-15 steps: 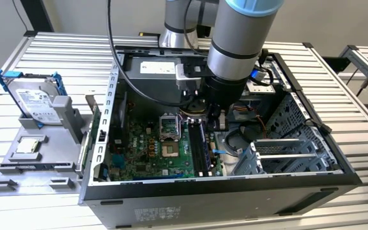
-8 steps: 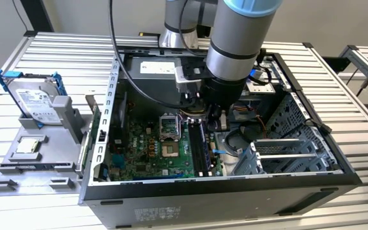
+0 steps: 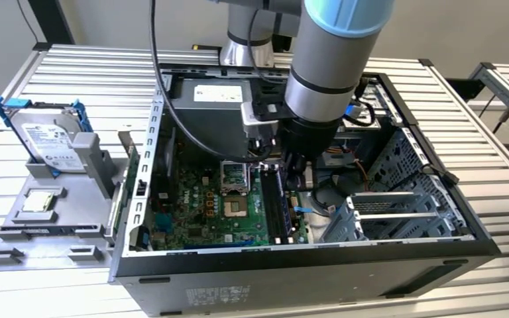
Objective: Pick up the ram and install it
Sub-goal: 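Press down the ram until it locks into place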
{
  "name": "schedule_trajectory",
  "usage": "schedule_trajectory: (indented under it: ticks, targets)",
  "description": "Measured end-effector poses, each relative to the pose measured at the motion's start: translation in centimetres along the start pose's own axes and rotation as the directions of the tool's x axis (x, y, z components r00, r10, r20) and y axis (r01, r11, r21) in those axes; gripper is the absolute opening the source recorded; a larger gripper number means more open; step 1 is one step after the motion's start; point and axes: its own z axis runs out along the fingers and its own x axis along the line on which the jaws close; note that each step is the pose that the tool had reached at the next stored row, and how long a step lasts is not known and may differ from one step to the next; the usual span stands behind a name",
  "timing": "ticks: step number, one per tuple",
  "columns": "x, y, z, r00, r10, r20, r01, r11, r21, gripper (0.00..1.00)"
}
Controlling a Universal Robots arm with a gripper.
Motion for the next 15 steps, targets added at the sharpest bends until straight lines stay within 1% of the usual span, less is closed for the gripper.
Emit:
schedule_trajectory:
  ticks: [2,6,9,10,11,12,13,15]
  targets:
    - [0.03,0.3,0.73,1.0,0.004,0.0001,-0.004,1.0,0.0,0.0]
    - [0.04,0.6,1.4,1.0,0.008,-0.0014,-0.008,1.0,-0.0003,0.0]
    - [0.03,0.61,1.86,1.0,0.009,-0.0028,-0.009,1.0,-0.0008,0.0]
    - [0.02,0.6,1.84,1.0,0.009,-0.003,-0.009,1.0,-0.001,0.0]
    - [-0.03,0.58,1.61,0.9999,0.009,-0.0055,-0.009,1.0,-0.0017,0.0]
    - [-0.03,0.57,1.33,1.0,0.009,-0.0023,-0.009,1.0,-0.0007,0.0]
    - [-0.03,0.57,1.08,1.0,0.009,0.0029,-0.009,1.0,0.0006,0.0]
    - [0.03,0.56,0.09,1.0,0.009,0.0001,-0.009,1.0,0.0,0.0]
